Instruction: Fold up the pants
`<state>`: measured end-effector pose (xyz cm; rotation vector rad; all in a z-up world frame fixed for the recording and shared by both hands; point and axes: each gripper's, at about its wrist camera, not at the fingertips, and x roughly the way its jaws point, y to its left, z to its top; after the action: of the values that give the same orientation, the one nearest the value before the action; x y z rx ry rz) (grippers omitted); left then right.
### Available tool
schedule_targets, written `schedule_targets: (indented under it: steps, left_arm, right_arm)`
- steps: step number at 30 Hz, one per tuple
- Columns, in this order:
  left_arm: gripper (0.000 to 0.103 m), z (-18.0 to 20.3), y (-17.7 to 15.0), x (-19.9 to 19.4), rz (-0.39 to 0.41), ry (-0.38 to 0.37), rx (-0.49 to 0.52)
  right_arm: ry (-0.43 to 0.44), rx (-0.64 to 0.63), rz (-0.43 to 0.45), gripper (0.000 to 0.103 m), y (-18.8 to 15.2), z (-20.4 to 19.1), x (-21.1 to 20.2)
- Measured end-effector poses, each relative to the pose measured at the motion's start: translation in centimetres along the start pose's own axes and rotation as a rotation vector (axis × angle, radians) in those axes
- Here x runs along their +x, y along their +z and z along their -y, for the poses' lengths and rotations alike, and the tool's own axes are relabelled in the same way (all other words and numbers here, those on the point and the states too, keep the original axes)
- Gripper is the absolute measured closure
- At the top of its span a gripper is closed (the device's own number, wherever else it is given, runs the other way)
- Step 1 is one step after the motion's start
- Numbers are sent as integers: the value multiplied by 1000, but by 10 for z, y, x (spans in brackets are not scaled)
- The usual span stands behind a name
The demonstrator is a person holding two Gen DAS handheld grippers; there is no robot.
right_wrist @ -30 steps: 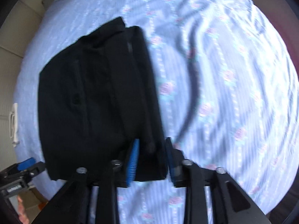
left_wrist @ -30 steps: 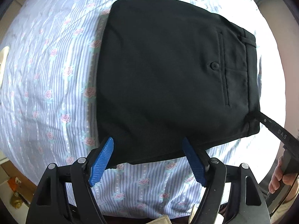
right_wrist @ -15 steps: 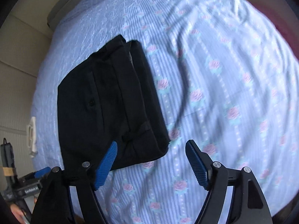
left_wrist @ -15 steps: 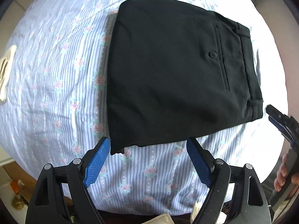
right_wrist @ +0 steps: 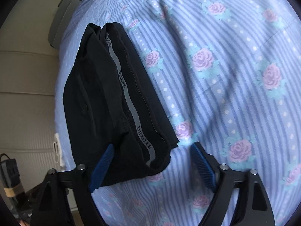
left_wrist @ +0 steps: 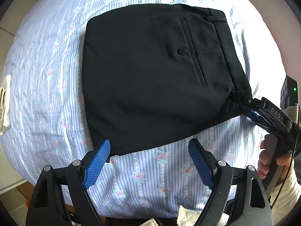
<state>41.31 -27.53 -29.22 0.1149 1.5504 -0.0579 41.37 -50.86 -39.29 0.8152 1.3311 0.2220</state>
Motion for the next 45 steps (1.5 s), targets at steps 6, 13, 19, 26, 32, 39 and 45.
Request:
schedule_targets:
  steps: [6, 13, 19, 26, 32, 39, 45]
  left_arm:
    - [18, -1, 5, 0, -28, 16, -12]
    - [18, -7, 7, 2, -33, 19, -18]
    - [18, -19, 8, 4, -18, 20, -42]
    - [18, -47, 9, 19, -33, -13, -155]
    - [18, -93, 9, 33, -45, -92, -331]
    - [17, -144, 28, 36, 33, -251, -406]
    - [17, -161, 70, 54, 48, -366, -353]
  right_arm:
    - [-3, 6, -26, 3, 13, -11, 13]
    - [177, 61, -45, 25, 9, 2, -2]
    - [150, -39, 39, 40, 0, -28, -35]
    - [35, -11, -18, 43, 11, -20, 6]
    - [-5, 19, -4, 45, 7, -23, 8]
    - [-231, -65, 2, 58, 7, -63, 6]
    - [-310, -113, -10, 59, 10, -71, 8]
